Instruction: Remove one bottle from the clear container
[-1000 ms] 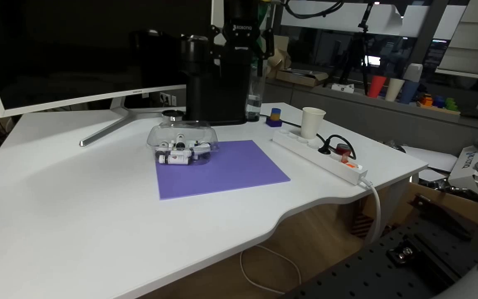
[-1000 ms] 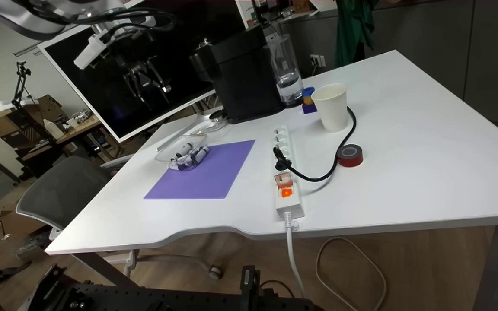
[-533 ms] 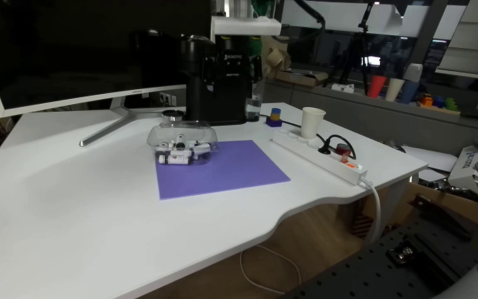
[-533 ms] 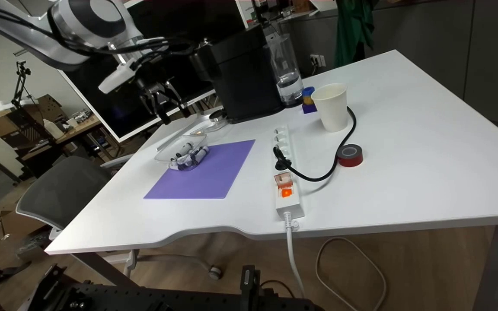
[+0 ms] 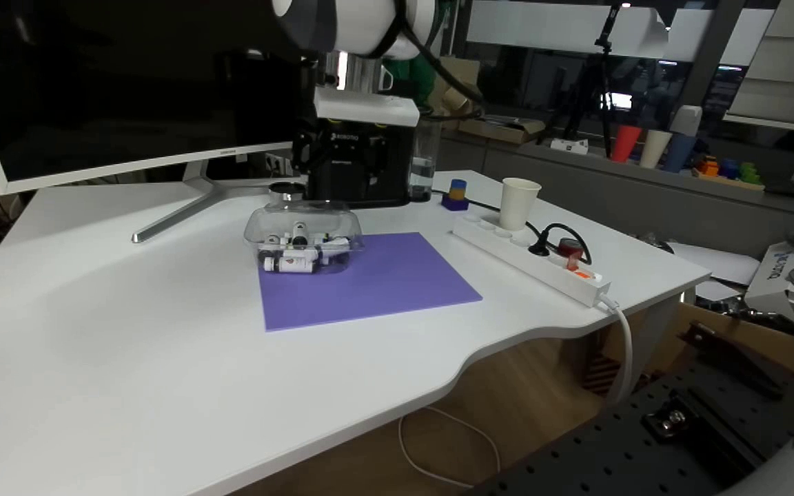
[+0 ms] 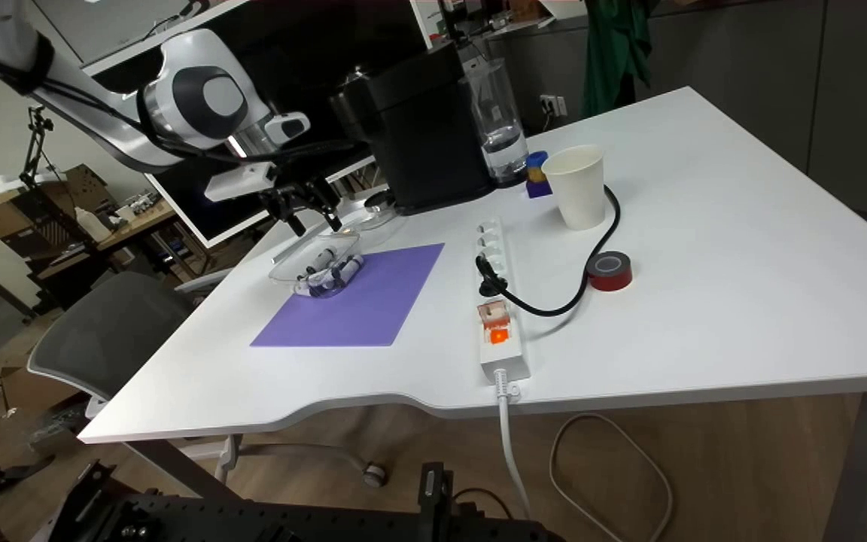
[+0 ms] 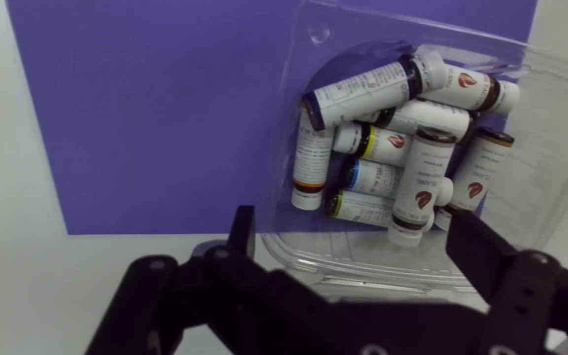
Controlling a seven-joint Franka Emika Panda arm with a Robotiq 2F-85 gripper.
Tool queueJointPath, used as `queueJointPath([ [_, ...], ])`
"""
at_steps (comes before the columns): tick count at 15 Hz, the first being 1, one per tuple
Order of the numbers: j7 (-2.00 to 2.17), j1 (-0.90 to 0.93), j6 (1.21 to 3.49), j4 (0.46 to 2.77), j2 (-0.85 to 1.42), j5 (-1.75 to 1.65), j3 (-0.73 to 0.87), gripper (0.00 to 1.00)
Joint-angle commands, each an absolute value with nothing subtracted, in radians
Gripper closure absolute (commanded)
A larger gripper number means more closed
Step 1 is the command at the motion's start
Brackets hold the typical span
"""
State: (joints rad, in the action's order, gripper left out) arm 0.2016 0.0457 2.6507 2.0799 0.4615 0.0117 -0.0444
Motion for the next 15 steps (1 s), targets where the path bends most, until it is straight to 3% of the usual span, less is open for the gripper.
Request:
queueJointPath([
  [1, 0.159, 0.041, 2.657, 2.002, 0.529, 0.085, -0.069, 0.0],
  [13, 0.144, 0.067, 2.58, 1.851, 0.68, 0.125, -0.081, 0.0],
  [14, 0.147, 0.072, 2.571, 1.839, 0.691, 0.122, -0.077, 0.09],
  [15, 0.146, 0.074, 2.565, 1.83, 0.7, 0.121, -0.077, 0.27],
])
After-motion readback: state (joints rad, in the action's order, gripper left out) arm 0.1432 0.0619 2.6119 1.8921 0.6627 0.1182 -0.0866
